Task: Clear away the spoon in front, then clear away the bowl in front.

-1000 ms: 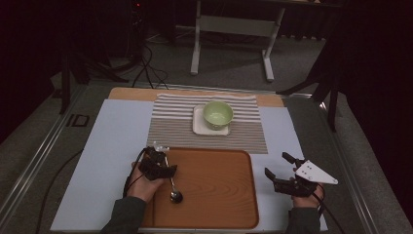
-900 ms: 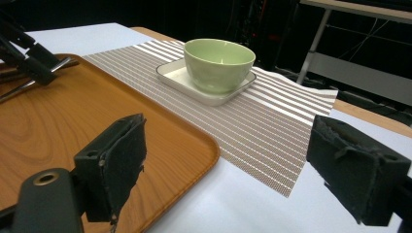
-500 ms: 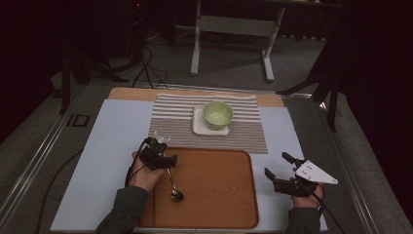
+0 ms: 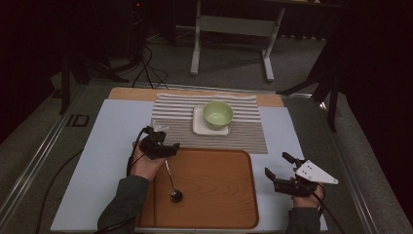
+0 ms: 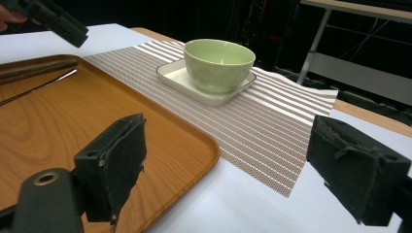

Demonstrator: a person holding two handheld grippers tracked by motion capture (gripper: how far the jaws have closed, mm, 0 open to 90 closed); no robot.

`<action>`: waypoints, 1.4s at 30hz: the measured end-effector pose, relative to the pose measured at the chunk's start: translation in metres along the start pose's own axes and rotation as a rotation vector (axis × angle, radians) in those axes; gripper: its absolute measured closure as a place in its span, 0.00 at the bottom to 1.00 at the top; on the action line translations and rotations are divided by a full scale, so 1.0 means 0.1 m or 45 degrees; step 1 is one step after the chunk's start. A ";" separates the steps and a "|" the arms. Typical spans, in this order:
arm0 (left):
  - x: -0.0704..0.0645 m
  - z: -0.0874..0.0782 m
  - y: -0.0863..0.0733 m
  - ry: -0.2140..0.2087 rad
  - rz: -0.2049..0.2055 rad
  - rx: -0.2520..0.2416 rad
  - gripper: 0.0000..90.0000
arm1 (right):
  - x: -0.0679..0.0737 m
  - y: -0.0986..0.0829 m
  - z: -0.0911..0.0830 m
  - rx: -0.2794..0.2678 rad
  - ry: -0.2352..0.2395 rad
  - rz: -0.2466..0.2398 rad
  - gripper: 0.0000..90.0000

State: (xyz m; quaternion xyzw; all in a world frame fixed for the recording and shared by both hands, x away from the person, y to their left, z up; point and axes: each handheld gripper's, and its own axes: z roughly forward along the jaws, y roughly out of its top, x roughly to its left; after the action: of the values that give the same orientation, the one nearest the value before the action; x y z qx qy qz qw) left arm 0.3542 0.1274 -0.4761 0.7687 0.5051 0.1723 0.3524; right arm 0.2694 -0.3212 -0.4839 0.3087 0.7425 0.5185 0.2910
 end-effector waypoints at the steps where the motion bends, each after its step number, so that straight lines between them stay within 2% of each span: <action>1: 0.00 -0.01 0.02 -0.001 -0.001 -0.004 0.40 | 0.00 0.00 0.00 -0.001 0.000 0.000 0.15; 17: -0.06 -0.02 0.34 -0.033 0.020 -0.063 0.40 | 0.00 0.00 0.00 -0.002 0.001 0.002 0.15; 28: -0.03 0.02 0.52 -0.067 -0.014 -0.102 0.40 | -0.01 0.00 0.01 -0.001 0.003 -0.002 0.15; 42: -0.03 0.14 0.73 -0.091 -0.032 -0.131 0.40 | -0.02 0.00 0.00 -0.004 0.002 0.003 0.15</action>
State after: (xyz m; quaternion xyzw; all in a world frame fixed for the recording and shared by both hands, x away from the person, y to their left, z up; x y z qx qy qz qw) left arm 0.4091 0.1020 -0.4328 0.7489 0.4922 0.1659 0.4114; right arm 0.2709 -0.3226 -0.4842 0.3085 0.7415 0.5203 0.2904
